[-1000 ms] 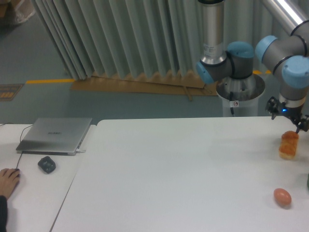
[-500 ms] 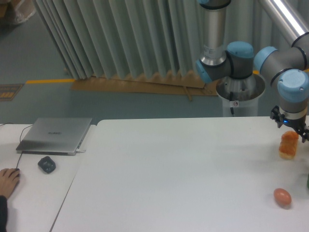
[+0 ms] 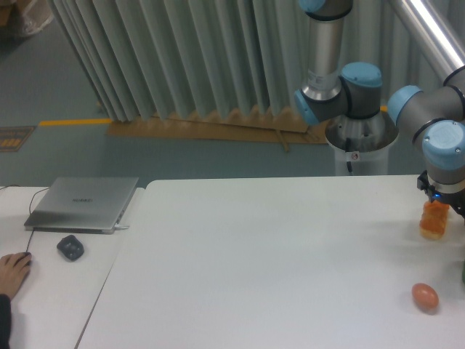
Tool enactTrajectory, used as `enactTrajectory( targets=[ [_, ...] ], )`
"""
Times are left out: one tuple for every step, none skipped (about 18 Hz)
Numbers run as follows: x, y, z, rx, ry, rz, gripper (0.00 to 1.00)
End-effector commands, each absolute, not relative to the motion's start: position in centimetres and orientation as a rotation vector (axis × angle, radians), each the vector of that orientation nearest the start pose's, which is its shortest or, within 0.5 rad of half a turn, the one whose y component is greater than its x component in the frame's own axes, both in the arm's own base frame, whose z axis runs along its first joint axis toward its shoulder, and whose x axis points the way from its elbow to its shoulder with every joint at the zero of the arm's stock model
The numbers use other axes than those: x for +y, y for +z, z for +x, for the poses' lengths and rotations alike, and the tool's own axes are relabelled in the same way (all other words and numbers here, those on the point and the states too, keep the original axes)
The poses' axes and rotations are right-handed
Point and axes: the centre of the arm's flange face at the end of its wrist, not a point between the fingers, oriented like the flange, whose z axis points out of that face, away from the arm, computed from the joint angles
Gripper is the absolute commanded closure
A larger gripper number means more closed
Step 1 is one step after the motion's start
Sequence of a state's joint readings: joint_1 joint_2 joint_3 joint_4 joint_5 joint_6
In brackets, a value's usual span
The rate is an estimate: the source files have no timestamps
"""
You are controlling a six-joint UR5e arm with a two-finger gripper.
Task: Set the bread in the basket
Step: 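Lower the open gripper down over the orange bread roll, then close the gripper around the orange bread roll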
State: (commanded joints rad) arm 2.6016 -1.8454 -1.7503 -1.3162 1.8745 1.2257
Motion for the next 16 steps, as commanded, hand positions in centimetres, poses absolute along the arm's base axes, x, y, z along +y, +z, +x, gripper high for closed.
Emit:
enactTrajectory(
  targets=[
    [37.0, 28.0, -41.7, 0.398, -0.108, -3.483, 0.0],
    [37.0, 27.7, -41.7, 0.4, -0.114, -3.485, 0.0],
    [37.0, 27.7, -41.7, 0.401, -0.117, -3.486, 0.0],
    [37.0, 27.7, -41.7, 0.402, -0.113, -3.49, 0.0],
    [36.9, 27.6, -41.7, 0.41, -0.108, -3.503, 0.0],
    [36.8, 27.3, -41.7, 0.415, -0.113, -3.514, 0.0],
    [36.8, 27.1, -41.6, 0.418, -0.117, -3.518, 0.0],
    [36.8, 27.0, -41.5, 0.419, -0.12, -3.519, 0.0],
    [36.8, 27.7, -41.3, 0.421, -0.124, -3.516, 0.0],
    [36.7, 27.6, -40.9, 0.421, -0.172, -3.51, 0.0],
    [36.9, 27.9, -40.4, 0.369, -0.197, -3.477, 0.0],
    [37.5, 28.1, -40.1, 0.269, -0.219, -3.421, 0.0],
    [38.0, 28.1, -39.9, 0.167, -0.231, -3.378, 0.0],
    [38.2, 28.2, -40.0, 0.088, -0.207, -3.35, 0.0],
    [38.3, 27.9, -39.8, 0.044, -0.196, -3.329, 0.0],
    [38.2, 28.0, -39.8, 0.018, -0.171, -3.3, 0.0]
  ],
)
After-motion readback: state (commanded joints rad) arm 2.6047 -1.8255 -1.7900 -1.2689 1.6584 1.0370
